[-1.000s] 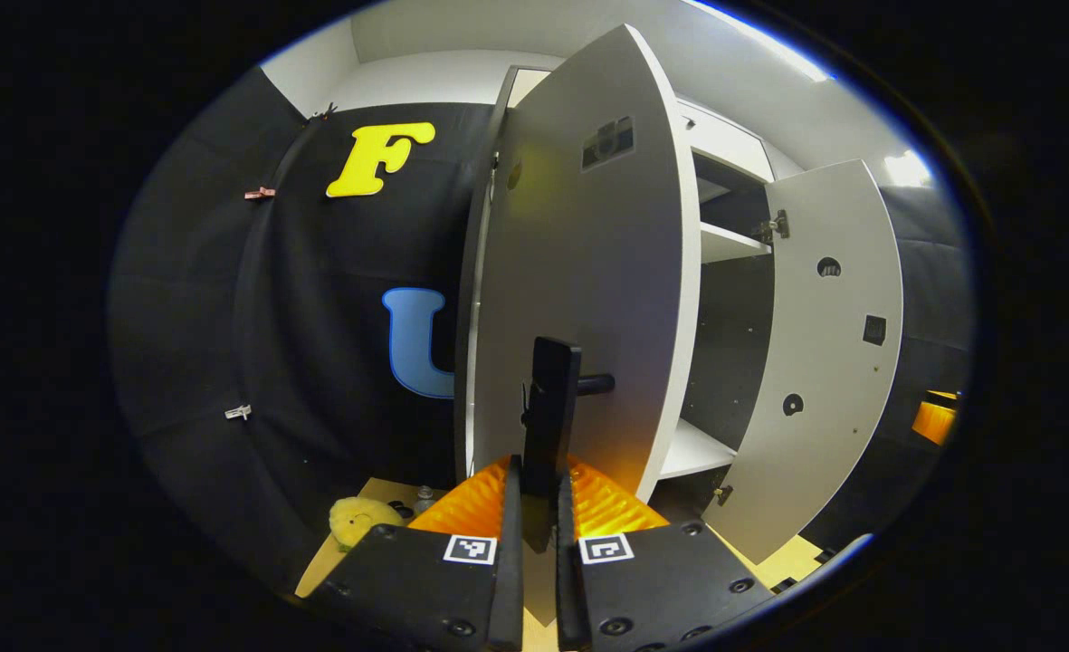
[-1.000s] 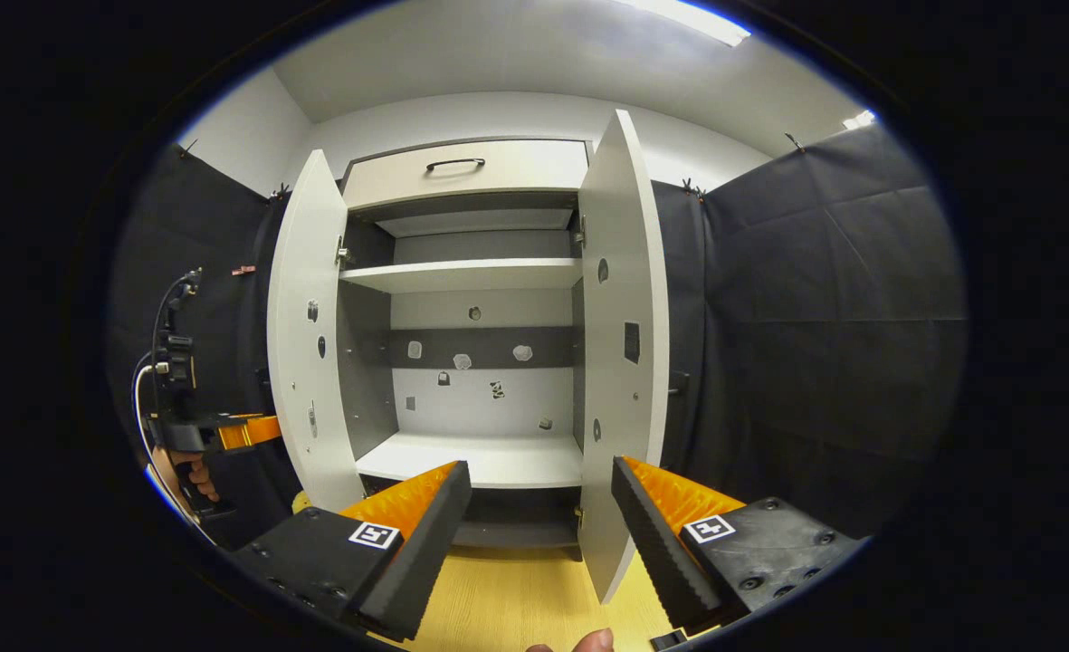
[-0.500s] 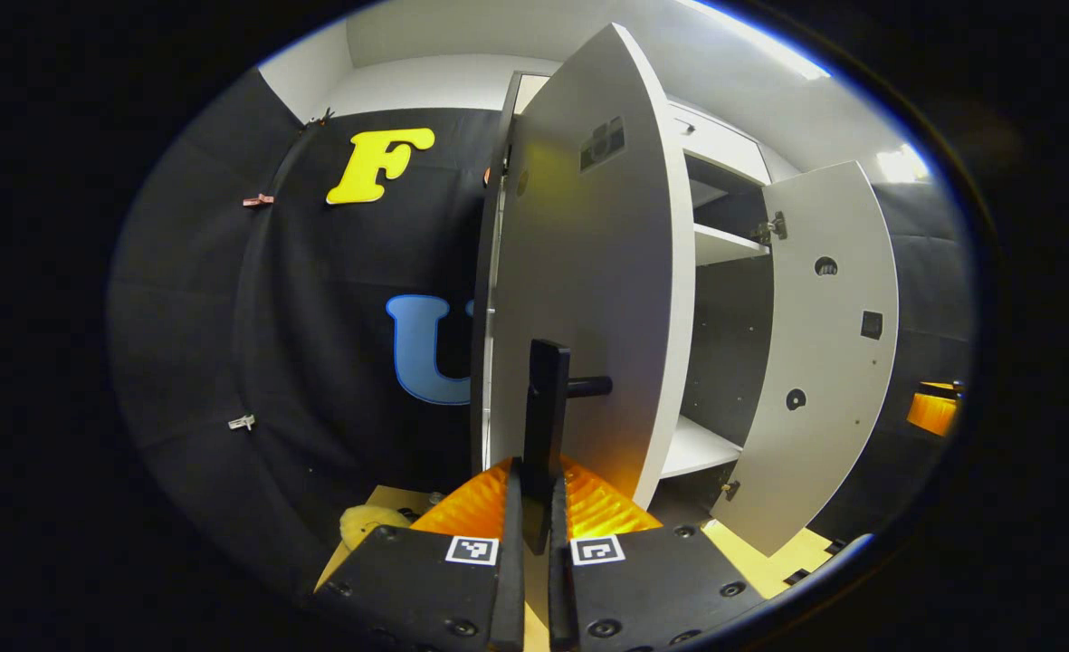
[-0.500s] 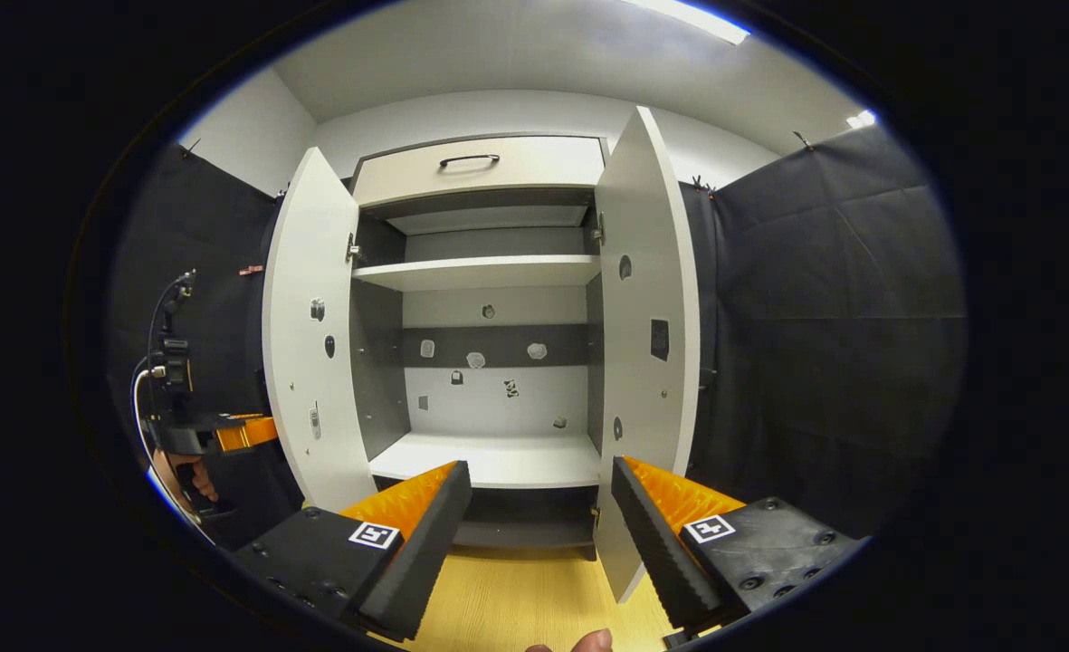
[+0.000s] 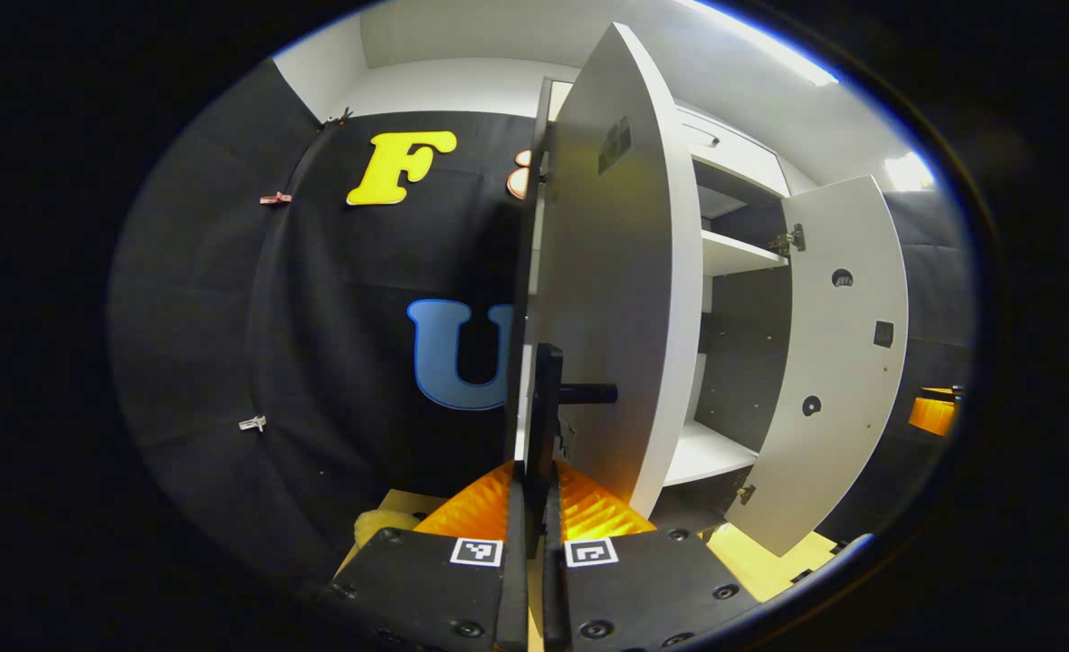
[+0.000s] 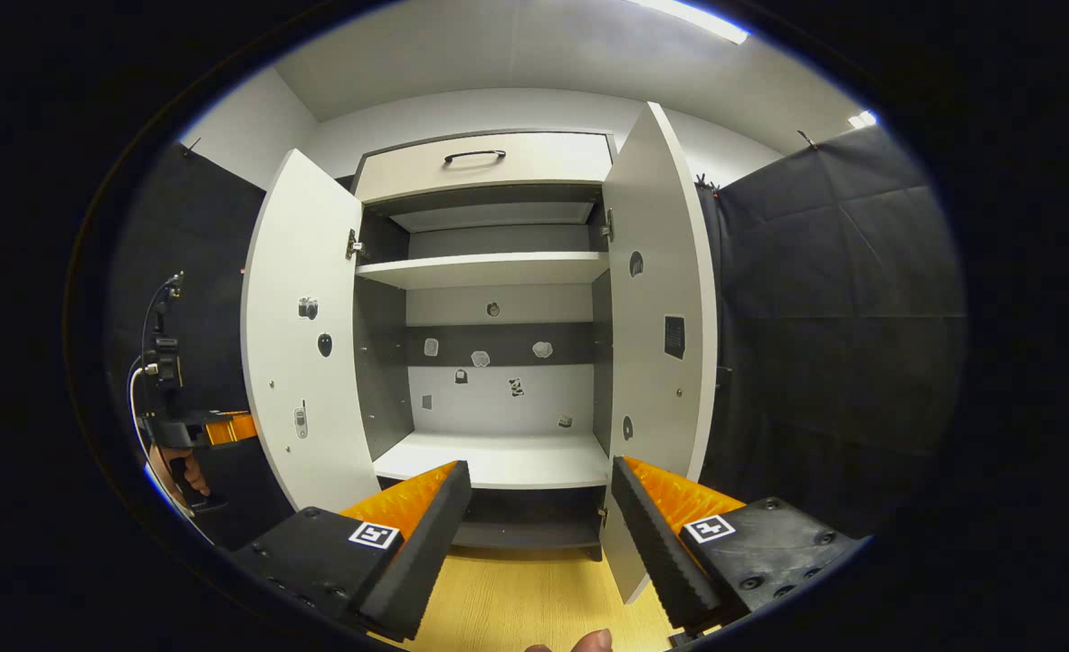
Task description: Open the right door of the double-door shoe cabinet with the right hand, and open the left door with the left hand.
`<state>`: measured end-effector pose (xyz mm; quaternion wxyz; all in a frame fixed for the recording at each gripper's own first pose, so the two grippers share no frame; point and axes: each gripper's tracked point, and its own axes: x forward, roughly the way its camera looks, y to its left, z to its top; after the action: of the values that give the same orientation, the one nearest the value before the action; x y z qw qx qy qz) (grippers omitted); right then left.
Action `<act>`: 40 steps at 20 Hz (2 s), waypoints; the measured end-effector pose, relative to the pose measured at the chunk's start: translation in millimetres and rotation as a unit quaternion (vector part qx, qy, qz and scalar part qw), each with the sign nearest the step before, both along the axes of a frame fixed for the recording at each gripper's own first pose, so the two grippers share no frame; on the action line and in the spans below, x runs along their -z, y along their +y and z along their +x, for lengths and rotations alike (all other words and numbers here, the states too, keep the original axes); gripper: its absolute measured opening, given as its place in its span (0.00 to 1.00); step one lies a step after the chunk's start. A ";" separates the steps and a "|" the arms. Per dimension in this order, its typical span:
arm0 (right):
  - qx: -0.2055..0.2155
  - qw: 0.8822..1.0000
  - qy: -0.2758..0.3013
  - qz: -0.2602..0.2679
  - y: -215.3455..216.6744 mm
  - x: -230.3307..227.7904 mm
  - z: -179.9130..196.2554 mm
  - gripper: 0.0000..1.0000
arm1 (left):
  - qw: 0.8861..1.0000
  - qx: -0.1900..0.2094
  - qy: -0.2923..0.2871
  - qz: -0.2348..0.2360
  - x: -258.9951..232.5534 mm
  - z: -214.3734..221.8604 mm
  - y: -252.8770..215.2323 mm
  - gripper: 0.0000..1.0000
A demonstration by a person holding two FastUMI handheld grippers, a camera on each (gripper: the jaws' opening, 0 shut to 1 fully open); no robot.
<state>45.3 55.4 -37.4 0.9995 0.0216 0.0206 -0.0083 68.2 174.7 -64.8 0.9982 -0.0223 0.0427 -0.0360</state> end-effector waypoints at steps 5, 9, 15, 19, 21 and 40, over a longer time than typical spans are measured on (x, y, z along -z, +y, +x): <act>0.002 1.000 0.000 0.003 0.6 -0.2 4.4 0.98 | 0.999 0.008 0.001 -0.035 -1.7 1.1 14.7 0.08; 0.005 1.000 0.003 0.006 -2.5 2.3 3.2 0.98 | 1.000 0.001 -0.001 -0.018 -4.5 0.7 14.7 0.09; 0.005 1.000 0.006 0.010 -6.0 5.6 0.1 0.98 | 1.000 -0.016 -0.014 0.012 -16.6 -21.8 14.5 0.07; 0.006 1.000 0.009 0.012 -9.8 5.6 -1.0 0.98 | 1.000 -0.018 -0.021 0.006 -22.6 -47.3 4.9 0.08; 0.010 1.000 0.012 0.012 -13.9 5.9 -0.7 0.98 | 1.000 -0.013 -0.020 0.003 -24.3 -60.5 -2.9 0.10; 0.004 1.000 -0.005 0.001 -6.1 -5.4 -0.7 0.98 | 0.999 -0.013 -0.028 0.035 -24.0 -110.8 -99.3 0.95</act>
<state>44.7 49.3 -31.9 0.9995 0.0226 0.0152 -0.0125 -42.6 75.4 -40.8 0.9995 0.0131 0.0152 -0.0225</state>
